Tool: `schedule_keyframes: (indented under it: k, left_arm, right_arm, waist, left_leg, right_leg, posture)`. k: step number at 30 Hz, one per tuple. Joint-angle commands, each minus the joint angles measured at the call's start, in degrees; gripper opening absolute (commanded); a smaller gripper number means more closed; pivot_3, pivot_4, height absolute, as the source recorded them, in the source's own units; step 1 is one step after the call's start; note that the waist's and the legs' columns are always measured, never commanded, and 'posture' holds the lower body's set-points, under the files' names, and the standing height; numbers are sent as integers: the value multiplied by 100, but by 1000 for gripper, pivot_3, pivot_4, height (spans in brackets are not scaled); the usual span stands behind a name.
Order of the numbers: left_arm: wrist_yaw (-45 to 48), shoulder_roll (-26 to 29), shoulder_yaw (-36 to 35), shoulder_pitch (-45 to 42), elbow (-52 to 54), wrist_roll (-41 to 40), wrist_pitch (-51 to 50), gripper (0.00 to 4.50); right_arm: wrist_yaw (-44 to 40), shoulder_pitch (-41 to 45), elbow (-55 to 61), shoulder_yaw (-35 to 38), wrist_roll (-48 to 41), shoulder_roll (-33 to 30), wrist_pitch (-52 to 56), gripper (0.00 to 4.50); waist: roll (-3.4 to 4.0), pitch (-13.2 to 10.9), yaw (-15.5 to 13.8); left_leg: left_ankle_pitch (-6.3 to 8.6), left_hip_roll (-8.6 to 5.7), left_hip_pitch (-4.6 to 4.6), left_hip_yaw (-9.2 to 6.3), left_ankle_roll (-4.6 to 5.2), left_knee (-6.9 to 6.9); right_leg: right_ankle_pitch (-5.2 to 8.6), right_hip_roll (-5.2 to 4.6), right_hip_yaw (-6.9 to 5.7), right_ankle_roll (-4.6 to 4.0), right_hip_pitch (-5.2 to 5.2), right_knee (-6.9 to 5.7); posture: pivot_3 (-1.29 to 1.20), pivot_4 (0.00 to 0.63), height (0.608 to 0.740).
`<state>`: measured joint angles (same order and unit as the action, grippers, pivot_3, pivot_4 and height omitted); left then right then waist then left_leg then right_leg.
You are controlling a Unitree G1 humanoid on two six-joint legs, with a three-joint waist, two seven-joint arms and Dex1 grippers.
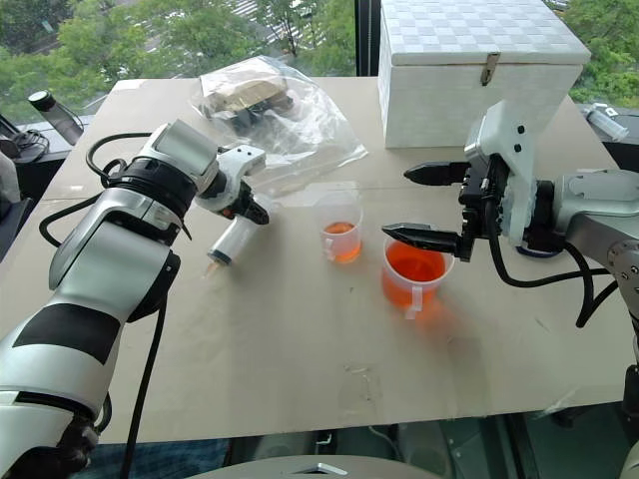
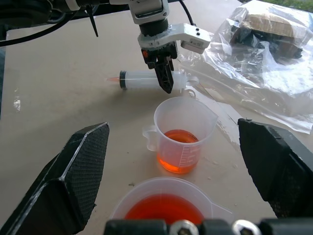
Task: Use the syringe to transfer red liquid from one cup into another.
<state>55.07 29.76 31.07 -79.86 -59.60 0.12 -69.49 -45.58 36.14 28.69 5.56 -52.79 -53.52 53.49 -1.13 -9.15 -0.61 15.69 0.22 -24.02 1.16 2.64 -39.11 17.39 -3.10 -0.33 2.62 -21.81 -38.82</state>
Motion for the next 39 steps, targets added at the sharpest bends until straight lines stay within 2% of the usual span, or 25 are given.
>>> schedule_keyframes:
  k: [1,7,11,13,16,20,22,27,29,33,39]
  left_arm:
    - [20,265,-379,-322,383,-17,-331,1456]
    - [-25,954,-1171,-431,1748,-410,-1143,1456]
    - [-74,1431,-1835,-295,2892,-809,-1354,1456]
    - [-173,1477,-2428,-198,3447,-1085,-1288,1456]
    - [-497,1235,-3270,-74,3964,-1408,-1272,1456]
    - [-931,230,-4242,190,4982,-2017,-594,1456]
    - [-920,-210,-4385,461,5505,-2343,-145,1456]
    - [-783,-1357,-4185,1066,6355,-3047,847,1456]
    - [-515,-1627,-3761,1434,6567,-3041,1534,1456]
    - [210,-1804,-2886,2045,6603,-2818,2889,1456]
    - [649,-1897,-2390,2384,6444,-2840,3675,1456]
  right_arm:
    - [47,125,35,265,-86,-24,4,4500]
    - [100,13,-58,666,-696,-24,325,4500]
    - [29,-130,-284,1075,-1248,11,449,4500]
    - [44,-214,-471,1285,-1413,89,392,4500]
    - [72,-235,-669,1442,-1499,161,309,4500]
    - [153,-229,-1169,1680,-1349,199,152,4500]
    - [140,-291,-1283,1774,-1190,208,-16,4500]
    - [370,-712,-1078,2138,-1028,184,-204,4500]
    - [467,-893,-937,2310,-934,253,-410,4500]
    - [806,-1152,-736,2671,-1023,311,-498,4500]
    - [1032,-1411,-517,3140,-1312,234,-483,4500]
  waist:
    - [-2,-1,2]
    - [-4,-1,39]
    - [-4,-1,67]
    - [-4,-1,68]
    - [-4,-1,63]
    - [-5,3,-6]
    - [-4,4,-18]
    - [-1,7,-28]
    - [2,8,-4]
    - [29,24,5]
    - [33,27,-2]
  left_leg:
    - [0,0,-1,0,0,0]
    - [-2,1,-79,-7,-2,-22]
    - [-2,1,-82,-7,-2,-16]
    - [-2,1,-82,-8,-3,-16]
    - [-2,1,-80,-8,-2,-24]
    - [-3,1,-70,-7,-2,-35]
    - [-3,1,-72,-6,-2,-41]
    - [-3,2,-74,-1,-3,-30]
    - [-3,2,-76,1,-3,-29]
    - [-3,2,-65,13,-3,-23]
    - [-4,3,-53,15,-3,-31]
  right_leg:
    - [0,0,0,0,-1,0]
    - [-2,-1,-3,1,-74,-14]
    - [-1,-3,-6,1,-77,-10]
    - [-1,-4,-8,2,-77,-10]
    - [-1,-6,-8,1,-74,-10]
    - [-1,-6,-7,2,-68,-11]
    - [-2,-6,-6,2,-68,-12]
    - [-2,-5,-3,2,-67,-24]
    - [-2,-4,-2,2,-68,-22]
    - [-2,-1,11,2,-67,-22]
    - [-3,3,18,2,-62,-16]
  posture:
    - [0,150,740]
    - [0,150,740]
    - [0,150,740]
    - [0,150,740]
    - [0,150,740]
    - [0,150,740]
    - [0,150,740]
    - [0,150,740]
    - [0,150,740]
    - [0,150,740]
    - [0,150,740]
